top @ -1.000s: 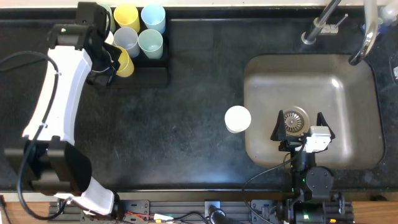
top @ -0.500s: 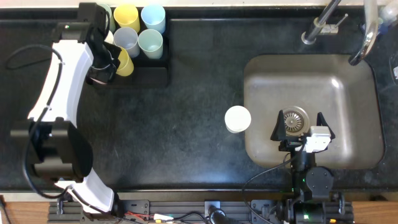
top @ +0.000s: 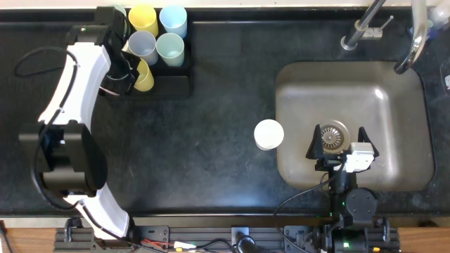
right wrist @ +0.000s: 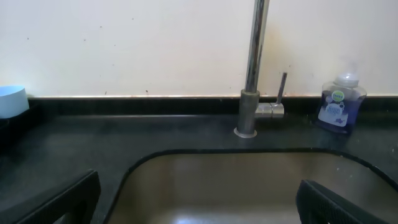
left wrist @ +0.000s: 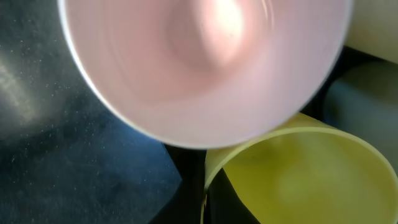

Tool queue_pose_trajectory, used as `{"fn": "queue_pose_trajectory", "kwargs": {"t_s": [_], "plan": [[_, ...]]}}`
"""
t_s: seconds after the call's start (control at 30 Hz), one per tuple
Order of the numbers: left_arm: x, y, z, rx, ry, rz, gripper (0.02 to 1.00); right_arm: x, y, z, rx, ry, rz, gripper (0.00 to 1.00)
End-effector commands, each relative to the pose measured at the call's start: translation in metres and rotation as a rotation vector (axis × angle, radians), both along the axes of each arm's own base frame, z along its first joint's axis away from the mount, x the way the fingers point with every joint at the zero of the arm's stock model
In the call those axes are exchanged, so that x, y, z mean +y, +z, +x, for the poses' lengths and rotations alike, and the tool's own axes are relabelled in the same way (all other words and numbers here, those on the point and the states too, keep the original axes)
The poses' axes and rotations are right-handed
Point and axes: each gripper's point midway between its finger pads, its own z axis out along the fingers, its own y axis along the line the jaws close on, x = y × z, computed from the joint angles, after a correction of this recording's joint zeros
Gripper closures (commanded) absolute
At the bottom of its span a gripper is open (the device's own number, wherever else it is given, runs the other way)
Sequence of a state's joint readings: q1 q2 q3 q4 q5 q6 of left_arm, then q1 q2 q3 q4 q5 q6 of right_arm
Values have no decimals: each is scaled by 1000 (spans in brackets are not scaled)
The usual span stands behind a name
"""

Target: Store Cups

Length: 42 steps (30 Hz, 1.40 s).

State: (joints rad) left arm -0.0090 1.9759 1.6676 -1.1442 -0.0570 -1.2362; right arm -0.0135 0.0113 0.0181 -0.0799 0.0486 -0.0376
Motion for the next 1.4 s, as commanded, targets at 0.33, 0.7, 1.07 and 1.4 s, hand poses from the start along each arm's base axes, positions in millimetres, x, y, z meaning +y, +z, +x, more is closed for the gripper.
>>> {"fn": "queue_pose_trajectory", "kwargs": {"t_s": [0.33, 0.7, 1.07, 1.4], "plan": [[-2, -6, 6, 0, -3, 22, 20, -1, -4, 0, 1, -1, -3, 5], [1, 95, -17, -190, -227, 92, 20, -1, -4, 0, 1, -1, -3, 5], [3, 169, -144, -342, -986, 461, 20, -1, -4, 0, 1, -1, -3, 3], [-11, 85, -152, -988, -962, 774, 20, -1, -4, 0, 1, -1, -3, 3]]}}
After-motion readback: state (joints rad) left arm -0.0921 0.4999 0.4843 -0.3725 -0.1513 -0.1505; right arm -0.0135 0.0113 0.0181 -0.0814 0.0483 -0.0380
